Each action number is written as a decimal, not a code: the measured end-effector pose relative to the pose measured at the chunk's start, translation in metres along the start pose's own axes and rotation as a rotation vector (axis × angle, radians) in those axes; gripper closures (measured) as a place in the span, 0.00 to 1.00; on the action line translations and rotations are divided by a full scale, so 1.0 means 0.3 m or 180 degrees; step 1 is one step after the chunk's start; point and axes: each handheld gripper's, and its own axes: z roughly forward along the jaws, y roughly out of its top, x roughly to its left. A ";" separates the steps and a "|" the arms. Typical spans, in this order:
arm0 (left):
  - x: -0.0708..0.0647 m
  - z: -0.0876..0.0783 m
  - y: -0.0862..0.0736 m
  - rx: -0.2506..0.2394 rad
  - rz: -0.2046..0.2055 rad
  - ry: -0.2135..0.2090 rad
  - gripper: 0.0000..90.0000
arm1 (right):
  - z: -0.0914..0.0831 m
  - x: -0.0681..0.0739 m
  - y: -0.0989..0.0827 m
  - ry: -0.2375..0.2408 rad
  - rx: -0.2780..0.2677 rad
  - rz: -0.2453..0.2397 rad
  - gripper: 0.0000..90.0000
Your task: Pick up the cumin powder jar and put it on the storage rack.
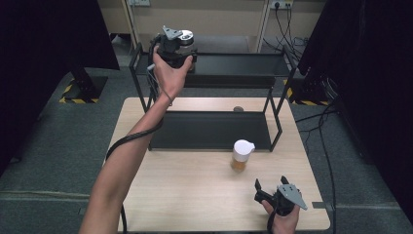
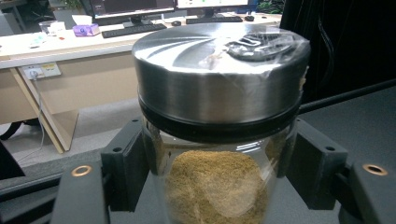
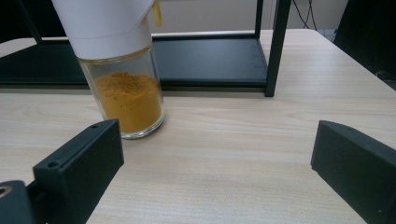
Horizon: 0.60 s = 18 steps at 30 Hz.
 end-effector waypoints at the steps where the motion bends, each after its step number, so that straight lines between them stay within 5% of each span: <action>1: 0.001 0.000 -0.002 -0.0005 -0.0002 -0.0003 0.33 | 0.000 0.000 0.000 -0.0001 0.0001 -0.0001 0.03; 18: 0.004 0.002 -0.012 -0.0045 0.0002 -0.0012 0.33 | 0.000 0.002 0.000 0.0000 -0.0001 -0.0008 0.03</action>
